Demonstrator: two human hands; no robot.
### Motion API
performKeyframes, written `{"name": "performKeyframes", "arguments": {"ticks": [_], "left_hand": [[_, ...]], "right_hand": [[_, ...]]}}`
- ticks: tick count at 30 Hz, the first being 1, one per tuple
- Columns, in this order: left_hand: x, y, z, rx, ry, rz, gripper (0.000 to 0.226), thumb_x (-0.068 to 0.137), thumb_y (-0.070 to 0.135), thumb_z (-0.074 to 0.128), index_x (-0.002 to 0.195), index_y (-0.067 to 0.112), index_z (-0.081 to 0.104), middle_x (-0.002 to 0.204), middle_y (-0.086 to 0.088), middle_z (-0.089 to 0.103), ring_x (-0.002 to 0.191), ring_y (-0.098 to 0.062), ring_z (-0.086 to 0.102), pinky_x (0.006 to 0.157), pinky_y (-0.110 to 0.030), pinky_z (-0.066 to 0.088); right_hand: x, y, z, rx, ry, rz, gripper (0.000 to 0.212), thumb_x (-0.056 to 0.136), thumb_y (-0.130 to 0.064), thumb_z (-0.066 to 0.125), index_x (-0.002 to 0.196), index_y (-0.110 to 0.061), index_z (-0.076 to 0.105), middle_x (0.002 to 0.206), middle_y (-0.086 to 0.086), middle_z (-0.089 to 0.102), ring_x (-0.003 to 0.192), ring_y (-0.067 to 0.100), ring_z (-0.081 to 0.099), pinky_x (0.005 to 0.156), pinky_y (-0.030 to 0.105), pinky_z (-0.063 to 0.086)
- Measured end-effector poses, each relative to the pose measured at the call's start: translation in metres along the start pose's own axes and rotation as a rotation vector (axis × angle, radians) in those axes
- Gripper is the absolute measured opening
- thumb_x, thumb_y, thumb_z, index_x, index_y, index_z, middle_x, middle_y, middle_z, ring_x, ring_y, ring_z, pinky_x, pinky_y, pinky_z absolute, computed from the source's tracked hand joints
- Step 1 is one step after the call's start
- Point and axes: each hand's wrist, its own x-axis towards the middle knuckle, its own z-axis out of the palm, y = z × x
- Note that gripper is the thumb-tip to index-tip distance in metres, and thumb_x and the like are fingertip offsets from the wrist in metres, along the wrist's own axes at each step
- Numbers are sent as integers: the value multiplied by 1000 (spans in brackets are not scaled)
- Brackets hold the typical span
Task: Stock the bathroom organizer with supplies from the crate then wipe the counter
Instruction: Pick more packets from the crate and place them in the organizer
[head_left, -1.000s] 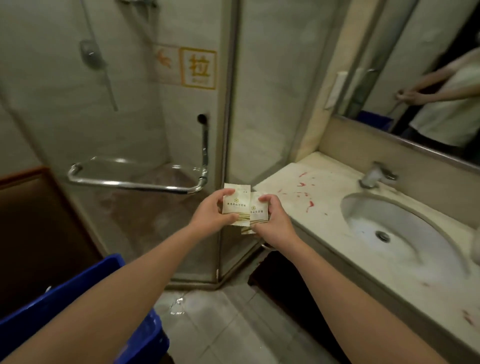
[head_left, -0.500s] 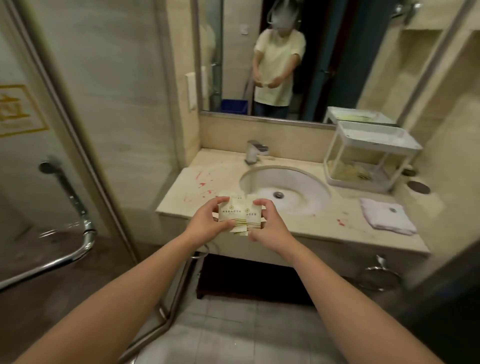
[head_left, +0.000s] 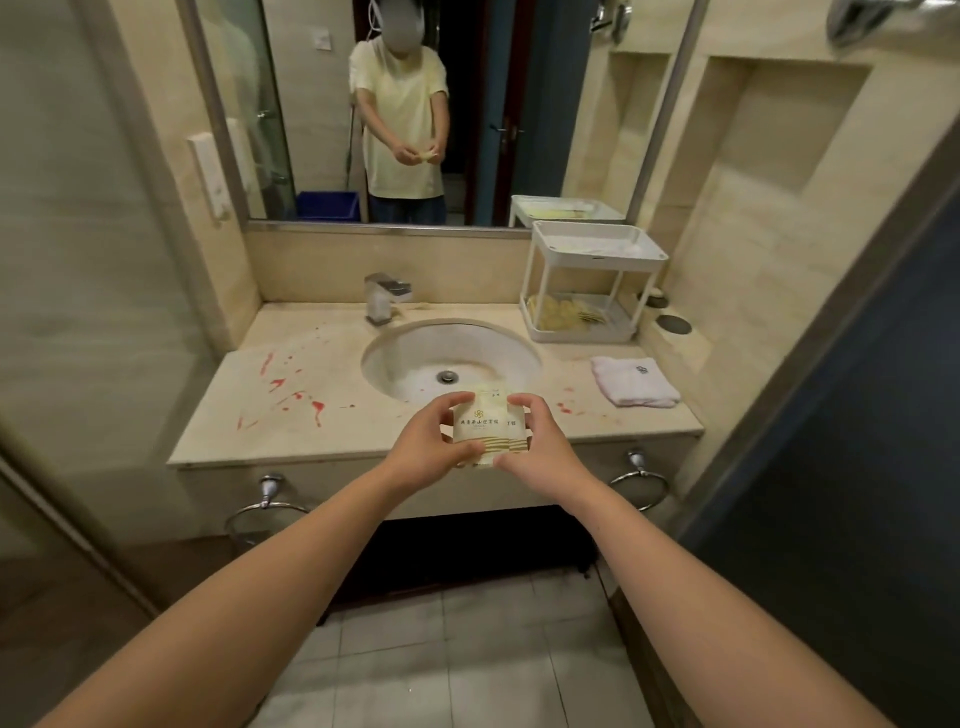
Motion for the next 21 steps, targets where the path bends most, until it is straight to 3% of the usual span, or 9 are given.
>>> {"name": "performKeyframes", "arguments": {"ticks": [4, 7, 11, 17, 21], "left_hand": [[24, 9, 24, -6, -11, 0, 68, 78, 5, 77, 136, 23, 48, 107, -1, 58, 73, -18, 68, 69, -36, 60], [46, 18, 42, 4, -11, -11, 70, 78, 4, 76, 138, 23, 46, 105, 2, 56, 77, -20, 68, 72, -38, 60], [81, 32, 73, 38, -22, -28, 72, 79, 3, 74, 142, 20, 43, 105, 4, 55, 77, -20, 67, 74, -36, 59], [138, 56, 132, 62, -46, -57, 78, 78, -1, 73, 145, 20, 39, 114, -5, 55, 70, -17, 64, 66, -26, 56], [167, 70, 171, 64, -82, -63, 83, 79, -3, 73, 148, 19, 33, 119, -5, 53, 76, -15, 66, 65, -20, 56]], "right_hand": [[16, 11, -25, -103, 43, -23, 68, 77, -3, 65, 130, -33, 36, 121, -3, 51, 99, 19, 63, 83, 35, 55], [36, 21, -48, -168, 64, -20, 66, 77, -5, 66, 132, -30, 40, 131, 0, 50, 108, 22, 60, 91, 38, 52], [64, 36, -90, -237, 51, -23, 65, 77, -10, 68, 134, -29, 43, 133, -2, 52, 106, 18, 60, 88, 33, 51], [104, 61, -164, -334, 36, -37, 72, 75, -14, 68, 139, -33, 40, 131, -4, 56, 98, 16, 63, 76, 29, 51], [126, 80, -209, -359, 34, -50, 75, 74, -16, 73, 140, -31, 41, 137, -3, 53, 102, 18, 62, 79, 29, 49]]}}
